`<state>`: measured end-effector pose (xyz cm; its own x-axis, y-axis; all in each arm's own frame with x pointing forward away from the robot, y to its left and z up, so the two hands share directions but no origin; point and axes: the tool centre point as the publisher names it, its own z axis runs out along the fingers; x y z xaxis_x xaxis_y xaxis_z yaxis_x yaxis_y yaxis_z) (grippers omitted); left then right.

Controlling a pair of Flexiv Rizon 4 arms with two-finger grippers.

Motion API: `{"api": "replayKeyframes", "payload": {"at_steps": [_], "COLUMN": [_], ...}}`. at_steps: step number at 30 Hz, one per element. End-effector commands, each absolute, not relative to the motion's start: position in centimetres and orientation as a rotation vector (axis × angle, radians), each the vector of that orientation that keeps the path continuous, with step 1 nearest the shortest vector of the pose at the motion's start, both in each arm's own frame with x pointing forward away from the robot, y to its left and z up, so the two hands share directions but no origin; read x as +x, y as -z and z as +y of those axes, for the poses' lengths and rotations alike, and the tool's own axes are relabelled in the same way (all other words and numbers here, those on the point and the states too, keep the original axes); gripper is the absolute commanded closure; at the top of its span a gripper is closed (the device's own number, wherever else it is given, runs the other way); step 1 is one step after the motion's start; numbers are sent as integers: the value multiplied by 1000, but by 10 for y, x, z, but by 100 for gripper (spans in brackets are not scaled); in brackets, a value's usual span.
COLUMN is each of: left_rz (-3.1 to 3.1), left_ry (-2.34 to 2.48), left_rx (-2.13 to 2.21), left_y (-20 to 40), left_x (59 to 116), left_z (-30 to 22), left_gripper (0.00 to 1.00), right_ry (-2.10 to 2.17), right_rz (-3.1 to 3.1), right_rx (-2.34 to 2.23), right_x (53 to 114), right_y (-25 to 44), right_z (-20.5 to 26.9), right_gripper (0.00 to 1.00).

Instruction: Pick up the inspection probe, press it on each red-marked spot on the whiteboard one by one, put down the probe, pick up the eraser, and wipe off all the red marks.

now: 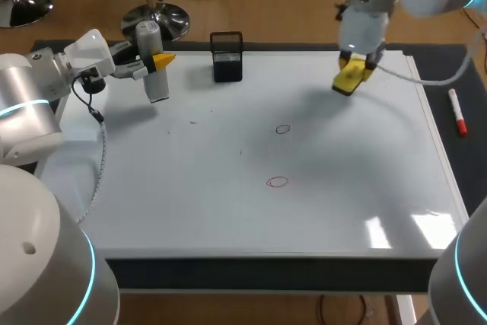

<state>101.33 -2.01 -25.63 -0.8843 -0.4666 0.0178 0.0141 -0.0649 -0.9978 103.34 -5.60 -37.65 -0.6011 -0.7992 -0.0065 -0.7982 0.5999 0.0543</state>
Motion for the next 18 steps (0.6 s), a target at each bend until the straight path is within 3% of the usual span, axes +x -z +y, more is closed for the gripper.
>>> {"api": "replayKeyframes", "payload": {"at_steps": [1, 18], "left_rz": [1883, 1883], "left_ry": [2017, 2017], "left_rx": [-485, -485], "left_y": [256, 256], "left_x": [1014, 1014], "left_z": [-20, -20], "left_gripper": [100, 100], "right_ry": [76, 22], "right_rz": [-2808, -2874], "right_rx": [1365, 1279], "right_x": [1042, 1056], "right_y": [373, 370], "right_z": [-76, -118], "right_gripper": [100, 100]}}
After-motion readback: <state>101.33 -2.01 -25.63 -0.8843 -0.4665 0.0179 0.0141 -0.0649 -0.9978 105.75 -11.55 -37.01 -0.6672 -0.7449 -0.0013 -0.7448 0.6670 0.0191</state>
